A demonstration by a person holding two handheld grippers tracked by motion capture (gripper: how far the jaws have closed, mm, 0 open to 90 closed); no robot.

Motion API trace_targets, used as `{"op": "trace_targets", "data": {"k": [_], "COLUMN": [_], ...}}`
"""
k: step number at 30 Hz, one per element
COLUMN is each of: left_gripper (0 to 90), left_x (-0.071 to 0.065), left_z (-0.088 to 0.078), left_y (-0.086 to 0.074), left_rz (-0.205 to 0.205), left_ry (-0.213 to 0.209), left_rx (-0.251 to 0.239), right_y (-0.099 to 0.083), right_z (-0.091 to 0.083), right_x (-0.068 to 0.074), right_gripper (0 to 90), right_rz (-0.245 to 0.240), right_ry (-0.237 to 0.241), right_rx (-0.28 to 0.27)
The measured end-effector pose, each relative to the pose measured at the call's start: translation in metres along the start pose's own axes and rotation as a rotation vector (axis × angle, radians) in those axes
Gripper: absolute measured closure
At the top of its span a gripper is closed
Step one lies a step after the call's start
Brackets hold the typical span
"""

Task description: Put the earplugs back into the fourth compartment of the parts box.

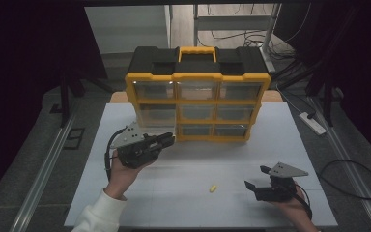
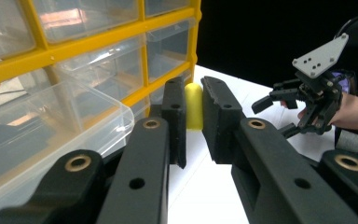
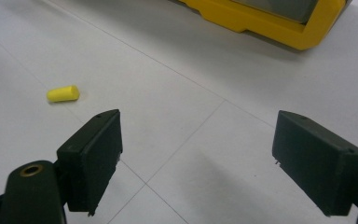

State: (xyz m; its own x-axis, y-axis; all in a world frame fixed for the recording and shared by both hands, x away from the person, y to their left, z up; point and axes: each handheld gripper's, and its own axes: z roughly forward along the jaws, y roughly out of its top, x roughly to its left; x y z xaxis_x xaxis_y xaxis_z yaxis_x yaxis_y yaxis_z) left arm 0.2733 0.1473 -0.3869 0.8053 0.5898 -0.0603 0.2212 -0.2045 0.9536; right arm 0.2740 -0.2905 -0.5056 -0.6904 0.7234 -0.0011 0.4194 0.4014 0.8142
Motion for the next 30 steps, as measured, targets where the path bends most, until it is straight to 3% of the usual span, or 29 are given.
{"op": "trace_targets", "data": {"k": [7,17,30], "left_gripper": [79.5,79.5,79.3], "left_x": [0.003,0.022,0.058], "left_z": [-0.002,-0.001,0.008], "left_y": [0.017,0.039,0.028], "left_rz": [0.009,0.005,-0.052], "left_ry": [0.014,0.05,0.142], "left_rx": [-0.024,-0.032,0.043], "right_y": [0.0,0.0,0.0], "right_z": [-0.001,-0.001,-0.001], "right_x": [0.0,0.0,0.0], "right_gripper": [16.6,16.6,16.6], "right_rz": [0.002,0.001,-0.001], "right_ry": [-0.002,-0.001,-0.002], "right_rx": [-0.002,-0.003,-0.003]}}
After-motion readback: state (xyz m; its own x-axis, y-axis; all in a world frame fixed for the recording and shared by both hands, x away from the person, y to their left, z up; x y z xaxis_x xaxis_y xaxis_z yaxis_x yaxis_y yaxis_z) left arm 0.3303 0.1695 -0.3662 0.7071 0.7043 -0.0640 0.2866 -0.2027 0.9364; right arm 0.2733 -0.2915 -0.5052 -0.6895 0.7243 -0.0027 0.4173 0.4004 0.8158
